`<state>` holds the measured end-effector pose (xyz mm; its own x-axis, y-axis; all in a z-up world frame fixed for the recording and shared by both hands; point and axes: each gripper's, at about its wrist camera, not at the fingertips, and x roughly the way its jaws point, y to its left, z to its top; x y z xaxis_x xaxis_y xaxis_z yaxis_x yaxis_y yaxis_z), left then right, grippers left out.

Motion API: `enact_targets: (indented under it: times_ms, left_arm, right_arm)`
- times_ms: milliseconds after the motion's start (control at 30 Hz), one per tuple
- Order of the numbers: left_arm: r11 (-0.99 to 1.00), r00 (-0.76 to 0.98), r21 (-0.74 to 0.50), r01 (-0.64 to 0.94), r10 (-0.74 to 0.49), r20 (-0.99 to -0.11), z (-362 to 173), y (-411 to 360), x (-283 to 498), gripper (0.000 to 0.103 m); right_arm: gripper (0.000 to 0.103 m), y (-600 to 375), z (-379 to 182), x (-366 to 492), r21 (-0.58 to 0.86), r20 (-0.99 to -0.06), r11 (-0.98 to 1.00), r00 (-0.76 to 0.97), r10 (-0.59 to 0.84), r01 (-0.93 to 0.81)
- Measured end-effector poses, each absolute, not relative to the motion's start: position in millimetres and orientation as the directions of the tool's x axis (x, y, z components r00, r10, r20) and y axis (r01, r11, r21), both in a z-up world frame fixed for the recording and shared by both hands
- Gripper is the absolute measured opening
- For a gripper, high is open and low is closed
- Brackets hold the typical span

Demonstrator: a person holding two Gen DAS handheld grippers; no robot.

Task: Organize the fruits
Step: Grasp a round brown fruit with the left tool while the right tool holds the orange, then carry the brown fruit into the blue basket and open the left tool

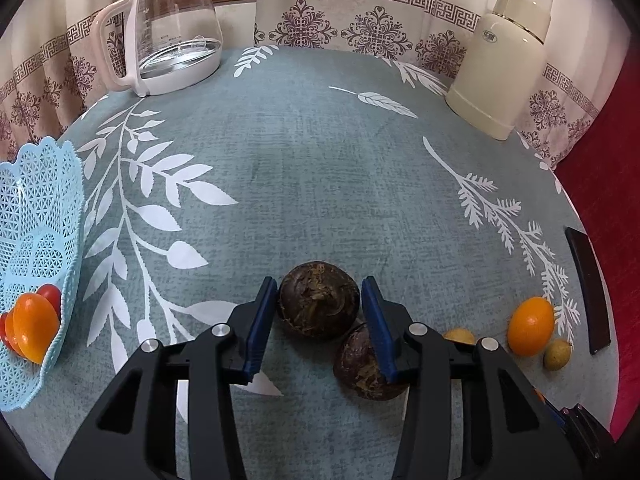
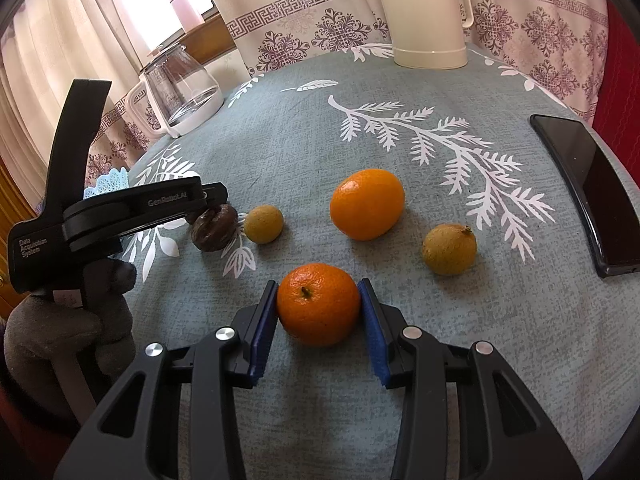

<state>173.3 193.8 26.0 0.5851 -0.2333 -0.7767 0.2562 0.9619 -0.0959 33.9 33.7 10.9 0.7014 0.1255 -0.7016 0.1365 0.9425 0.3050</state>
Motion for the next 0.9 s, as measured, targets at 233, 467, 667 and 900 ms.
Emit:
enact_targets:
  times_ms: [233, 467, 667, 900]
  left_arm:
    - [0.963, 0.594, -0.104, 0.247, -0.235, -0.77, 30.2, 200.6, 167.1, 0.044]
    - [0.967, 0.624, -0.094, 0.236, -0.225, -0.749, 40.5, 208.0, 158.2, 0.044]
    - [0.969, 0.652, -0.085, 0.23, -0.219, -0.726, 53.1, 214.2, 149.6, 0.044]
    - [0.973, 0.676, -0.078, 0.218, -0.209, -0.706, 62.7, 222.9, 141.7, 0.044]
  right_arm:
    - [0.041, 36.9, 11.8, 35.1, 0.302, -0.702, 0.943, 0.702, 0.122, 0.137]
    - [0.041, 37.8, 11.5, 35.3, 0.301, -0.701, 0.944, 0.703, 0.121, 0.137]
    - [0.041, 37.8, 11.6, 35.0, 0.299, -0.701, 0.944, 0.703, 0.12, 0.137]
    - [0.041, 38.1, 11.8, 34.8, 0.295, -0.701, 0.945, 0.704, 0.116, 0.138]
